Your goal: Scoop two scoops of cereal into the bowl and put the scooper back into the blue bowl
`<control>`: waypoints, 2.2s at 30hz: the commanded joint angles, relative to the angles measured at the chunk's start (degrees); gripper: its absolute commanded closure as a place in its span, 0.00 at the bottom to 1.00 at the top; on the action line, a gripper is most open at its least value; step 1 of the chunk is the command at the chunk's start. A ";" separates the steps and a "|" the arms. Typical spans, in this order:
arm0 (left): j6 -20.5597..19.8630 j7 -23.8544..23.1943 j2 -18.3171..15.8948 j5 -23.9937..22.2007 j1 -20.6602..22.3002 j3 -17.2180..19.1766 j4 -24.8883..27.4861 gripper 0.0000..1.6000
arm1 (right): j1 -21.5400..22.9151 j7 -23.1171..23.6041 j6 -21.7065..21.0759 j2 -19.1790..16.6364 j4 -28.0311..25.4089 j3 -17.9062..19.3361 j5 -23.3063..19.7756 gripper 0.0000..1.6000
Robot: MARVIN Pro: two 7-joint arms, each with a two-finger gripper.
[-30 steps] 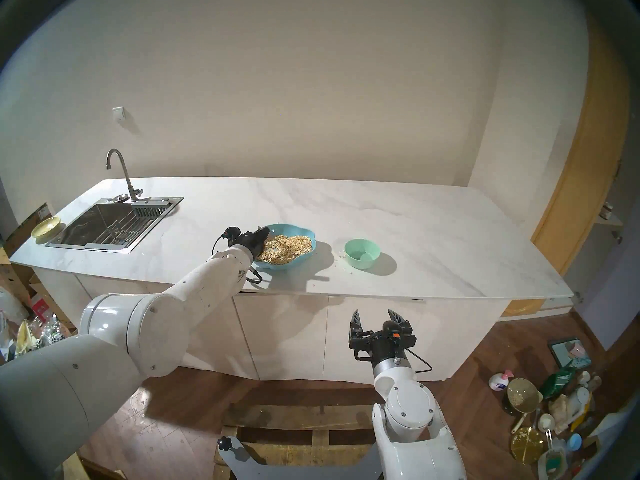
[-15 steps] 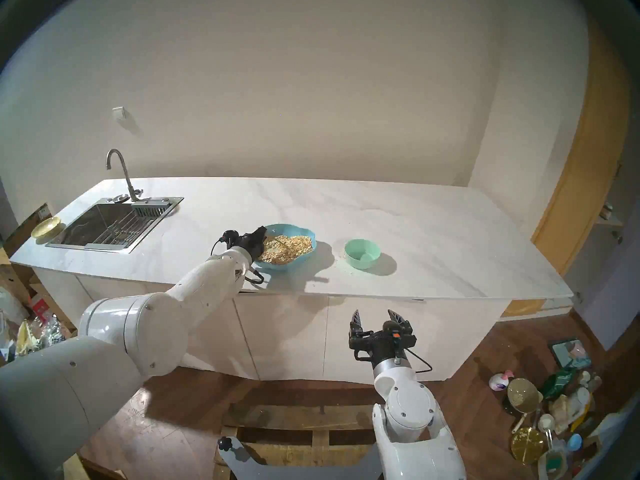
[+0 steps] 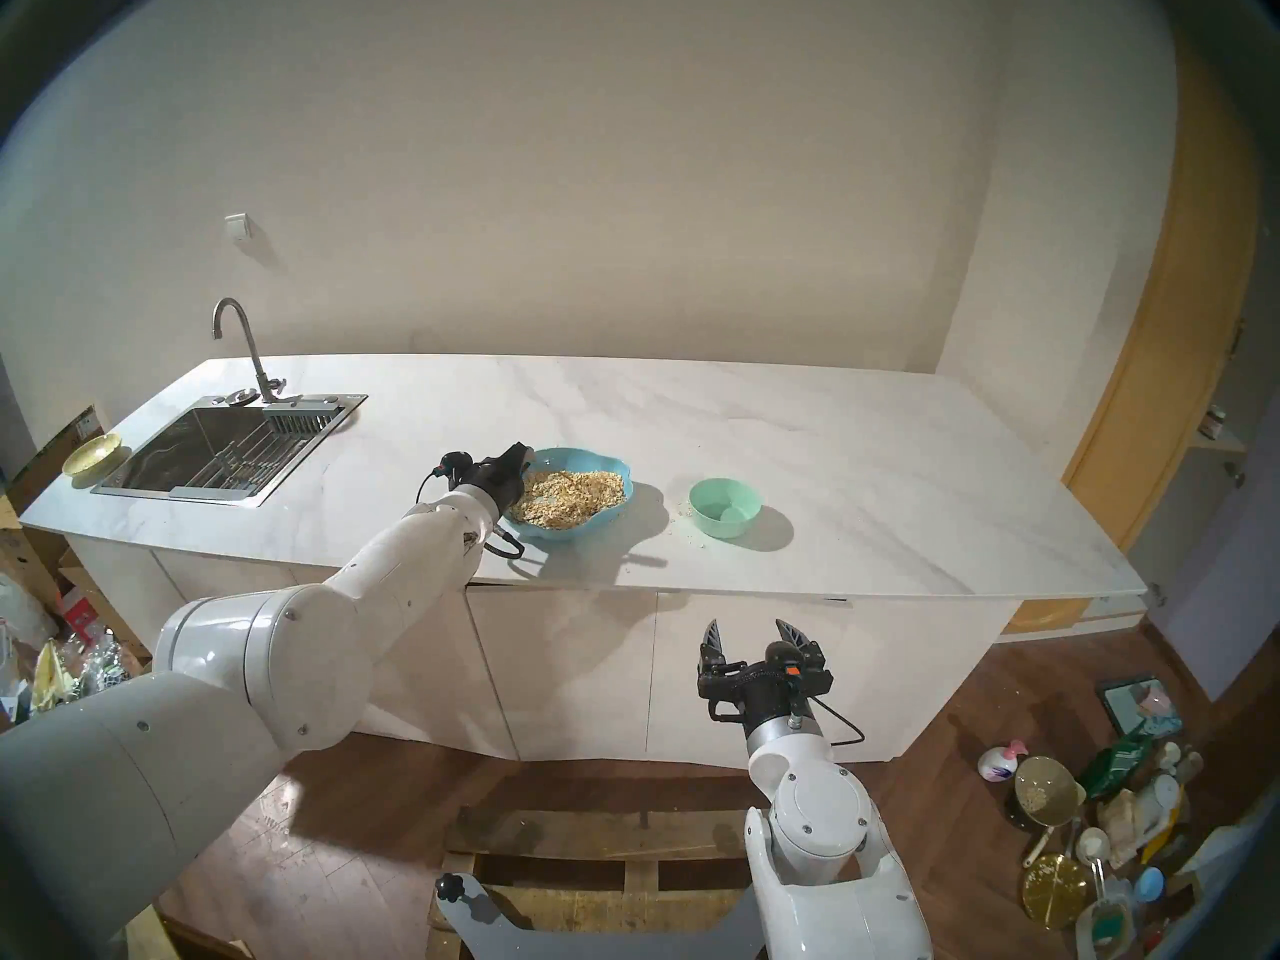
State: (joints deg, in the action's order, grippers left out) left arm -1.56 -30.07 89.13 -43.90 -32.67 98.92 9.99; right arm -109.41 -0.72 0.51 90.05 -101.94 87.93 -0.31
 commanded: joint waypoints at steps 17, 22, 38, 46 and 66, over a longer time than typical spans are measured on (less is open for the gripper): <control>-5.33 -2.15 -1.12 -1.42 0.49 0.87 7.58 1.00 | 0.34 -0.04 0.30 0.06 -1.38 0.00 -0.02 0.00; -7.78 -1.60 -0.44 -1.75 -0.13 1.20 9.17 1.00 | 0.33 -0.04 0.29 0.06 -1.38 0.00 -0.02 0.00; -12.79 1.48 0.68 -2.45 -1.66 2.09 14.41 1.00 | 0.32 -0.04 0.29 0.06 -1.40 0.00 -0.02 0.00; -13.88 3.57 2.09 -2.02 -1.32 1.59 15.45 1.00 | 0.33 -0.04 0.29 0.06 -1.39 0.00 -0.02 0.00; -11.12 11.37 9.00 -1.12 5.16 -0.40 7.78 1.00 | 0.38 -0.03 0.32 0.06 -1.29 0.00 -0.02 0.00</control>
State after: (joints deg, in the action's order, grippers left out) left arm -14.12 -19.32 95.70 -45.33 -31.91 99.13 19.04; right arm -109.41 -0.72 0.51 90.04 -101.93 87.93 -0.31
